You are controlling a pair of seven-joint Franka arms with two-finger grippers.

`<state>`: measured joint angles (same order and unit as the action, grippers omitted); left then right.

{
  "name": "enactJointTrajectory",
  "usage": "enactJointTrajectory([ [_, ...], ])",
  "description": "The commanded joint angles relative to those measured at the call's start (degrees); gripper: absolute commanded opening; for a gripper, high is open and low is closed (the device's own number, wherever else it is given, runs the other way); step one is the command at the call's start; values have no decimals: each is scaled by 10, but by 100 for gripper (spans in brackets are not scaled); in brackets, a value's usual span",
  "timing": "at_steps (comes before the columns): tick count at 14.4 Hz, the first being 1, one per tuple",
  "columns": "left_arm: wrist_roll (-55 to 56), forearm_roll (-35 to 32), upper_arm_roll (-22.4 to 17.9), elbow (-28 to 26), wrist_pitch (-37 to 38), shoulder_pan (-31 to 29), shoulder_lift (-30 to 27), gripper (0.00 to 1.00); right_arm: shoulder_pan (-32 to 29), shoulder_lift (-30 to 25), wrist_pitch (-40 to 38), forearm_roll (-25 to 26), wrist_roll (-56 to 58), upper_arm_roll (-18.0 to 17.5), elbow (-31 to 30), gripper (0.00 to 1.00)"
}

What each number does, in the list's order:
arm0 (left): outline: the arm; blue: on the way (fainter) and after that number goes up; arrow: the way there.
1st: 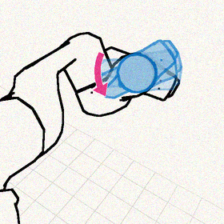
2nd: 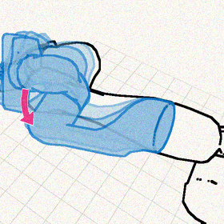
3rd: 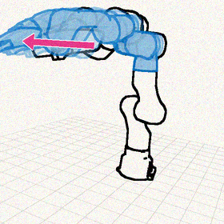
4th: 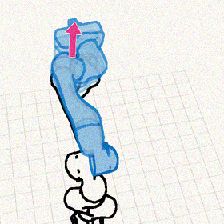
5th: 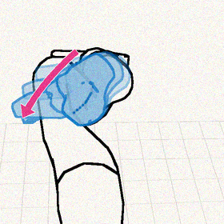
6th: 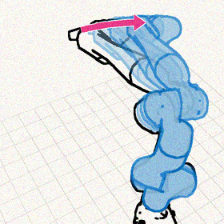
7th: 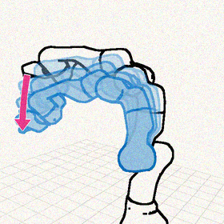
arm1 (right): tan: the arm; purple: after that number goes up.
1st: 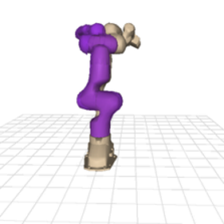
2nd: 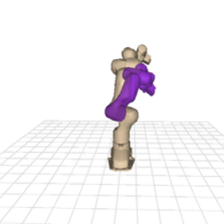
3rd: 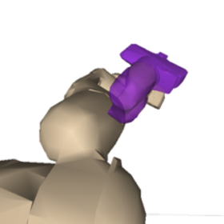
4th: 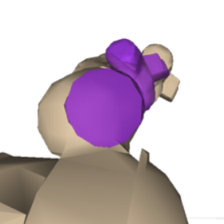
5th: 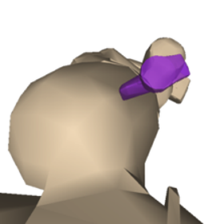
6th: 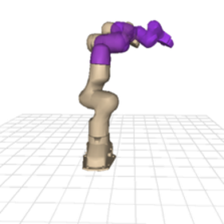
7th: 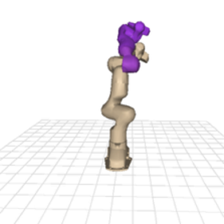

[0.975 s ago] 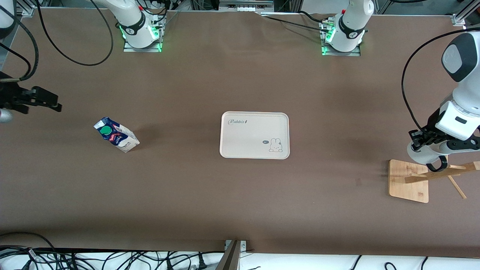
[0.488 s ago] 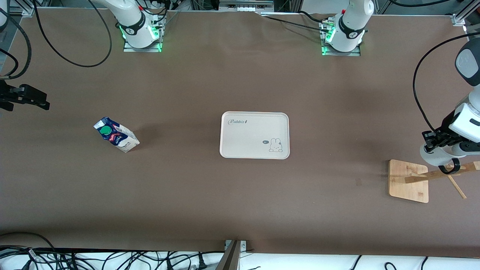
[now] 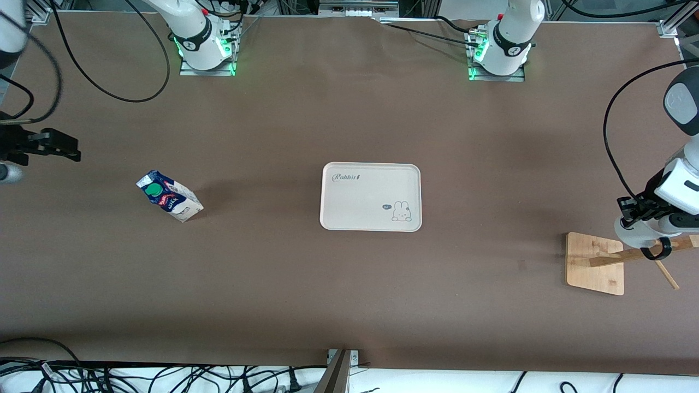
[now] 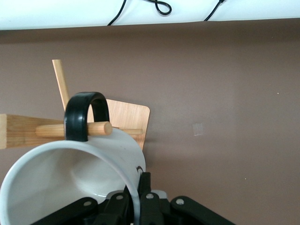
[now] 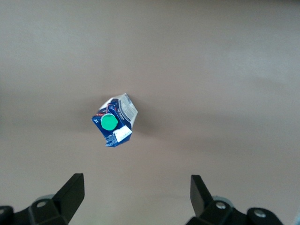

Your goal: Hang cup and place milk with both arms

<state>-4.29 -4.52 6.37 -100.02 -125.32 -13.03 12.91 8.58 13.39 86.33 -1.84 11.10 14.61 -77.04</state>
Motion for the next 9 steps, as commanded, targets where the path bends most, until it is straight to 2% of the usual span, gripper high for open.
enactJointTrajectory([
  [1, -13, 4, 0, 9, -3, -2, 9, 100, -54, -9, 34, -26, 0, -43, -1, 100],
  [3, -11, 4, 0, 11, -2, 1, 6, 100, -53, -9, 50, -12, -62, -45, 0, 100],
  [4, -7, 7, 0, 14, 0, 3, 4, 100, -52, -13, 44, 15, -78, -46, 0, 100],
  [6, -2, 8, 3, 18, 18, 7, -7, 100, -56, -24, 20, 46, -76, -55, -2, 100],
  [9, 36, 8, 3, 18, 79, 55, -50, 100, -71, -43, -8, 25, -72, -56, -33, 100],
])
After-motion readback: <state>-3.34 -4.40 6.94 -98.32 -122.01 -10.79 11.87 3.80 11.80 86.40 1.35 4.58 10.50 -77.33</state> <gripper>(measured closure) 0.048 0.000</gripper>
